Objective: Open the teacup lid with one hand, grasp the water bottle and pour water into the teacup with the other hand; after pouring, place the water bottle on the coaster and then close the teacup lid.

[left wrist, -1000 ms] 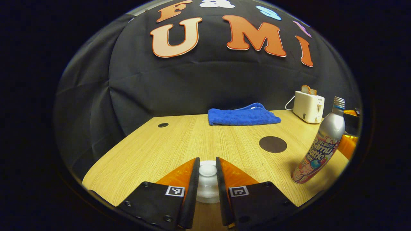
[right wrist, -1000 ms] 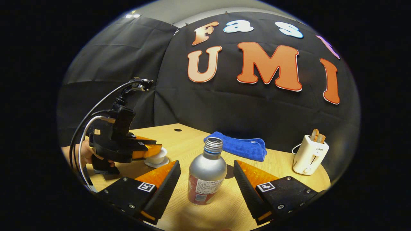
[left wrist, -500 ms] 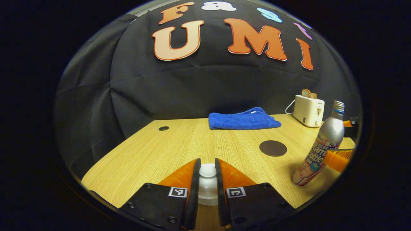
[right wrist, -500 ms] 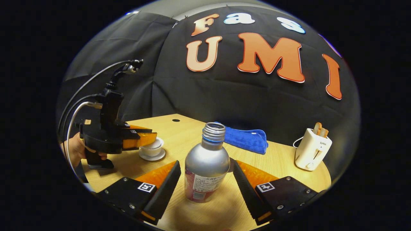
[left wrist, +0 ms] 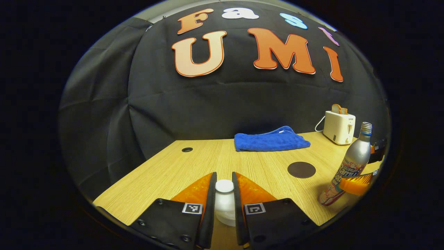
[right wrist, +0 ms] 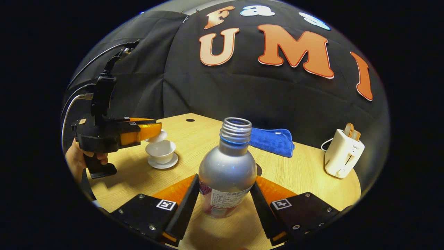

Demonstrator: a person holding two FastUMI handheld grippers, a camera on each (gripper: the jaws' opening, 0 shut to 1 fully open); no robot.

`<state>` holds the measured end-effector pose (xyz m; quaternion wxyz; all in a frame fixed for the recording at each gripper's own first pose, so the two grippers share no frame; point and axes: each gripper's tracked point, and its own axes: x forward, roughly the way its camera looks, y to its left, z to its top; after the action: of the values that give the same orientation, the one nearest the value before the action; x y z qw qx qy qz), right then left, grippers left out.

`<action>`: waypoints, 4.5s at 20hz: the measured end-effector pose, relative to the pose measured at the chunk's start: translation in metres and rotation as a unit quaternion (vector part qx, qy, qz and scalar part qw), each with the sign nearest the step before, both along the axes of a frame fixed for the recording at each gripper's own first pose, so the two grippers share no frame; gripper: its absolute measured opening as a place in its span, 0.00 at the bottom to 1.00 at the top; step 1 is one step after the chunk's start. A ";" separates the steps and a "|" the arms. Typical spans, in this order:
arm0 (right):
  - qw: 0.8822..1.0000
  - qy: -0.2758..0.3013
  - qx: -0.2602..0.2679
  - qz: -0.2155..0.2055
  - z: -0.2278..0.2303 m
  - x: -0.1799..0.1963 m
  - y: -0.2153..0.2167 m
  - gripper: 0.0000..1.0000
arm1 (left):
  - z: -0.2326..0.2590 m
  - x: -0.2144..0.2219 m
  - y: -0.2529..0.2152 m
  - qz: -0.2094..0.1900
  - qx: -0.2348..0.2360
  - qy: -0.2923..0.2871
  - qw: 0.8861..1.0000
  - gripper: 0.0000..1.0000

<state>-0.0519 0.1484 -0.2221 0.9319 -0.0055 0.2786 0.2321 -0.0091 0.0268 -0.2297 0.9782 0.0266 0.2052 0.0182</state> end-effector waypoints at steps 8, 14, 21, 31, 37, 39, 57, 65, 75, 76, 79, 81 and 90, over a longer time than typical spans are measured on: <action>1.000 0.002 -0.025 -0.003 0.008 0.013 -0.004 0.79 | -0.001 -0.008 0.017 0.014 0.000 0.001 1.000 0.30; 0.991 -0.058 -0.115 0.034 0.020 0.041 0.004 0.79 | 0.004 -0.016 0.033 0.021 0.007 -0.003 1.000 0.27; 0.963 -0.144 -0.221 0.055 0.045 0.070 0.011 0.79 | 0.010 -0.030 0.069 0.048 0.008 -0.006 0.999 0.33; 0.902 -0.240 -0.344 0.100 0.047 0.094 0.041 0.79 | 0.014 -0.051 0.108 0.078 0.030 -0.003 0.996 0.30; 0.847 -0.307 -0.413 0.132 0.048 0.099 0.059 0.78 | 0.011 -0.059 0.122 0.089 0.028 -0.002 0.996 0.30; 0.836 -0.319 -0.423 0.142 0.049 0.099 0.065 0.79 | 0.009 -0.061 0.128 0.092 0.026 -0.001 0.995 0.30; 0.692 -0.445 -0.543 0.169 0.057 0.096 0.086 0.78 | -0.003 -0.077 0.149 0.113 0.020 0.005 0.993 0.30; 0.644 -0.481 -0.570 0.171 0.070 0.096 0.089 0.78 | 0.001 -0.085 0.154 0.120 0.022 0.002 0.992 0.30; 0.615 -0.494 -0.588 0.178 0.081 0.109 0.085 0.78 | 0.004 -0.087 0.153 0.121 0.020 -0.001 0.992 0.30; 0.614 -0.495 -0.589 0.177 0.084 0.110 0.084 0.78 | 0.004 -0.087 0.154 0.123 0.020 -0.001 0.992 0.30; 0.607 -0.503 -0.590 0.174 0.092 0.114 0.084 0.78 | 0.004 -0.086 0.154 0.123 0.020 -0.001 0.992 0.30; 0.604 -0.506 -0.591 0.173 0.097 0.117 0.086 0.78 | 0.005 -0.087 0.154 0.123 0.021 -0.001 0.992 0.30; 0.583 -0.526 -0.596 0.171 0.118 0.129 0.089 0.78 | 0.006 -0.088 0.155 0.123 0.023 -0.007 0.992 0.30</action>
<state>0.0768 0.2372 -0.1045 0.6465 -0.7279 -0.1907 0.1257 -0.0966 0.1818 -0.2233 0.9691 0.0233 0.1995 0.1429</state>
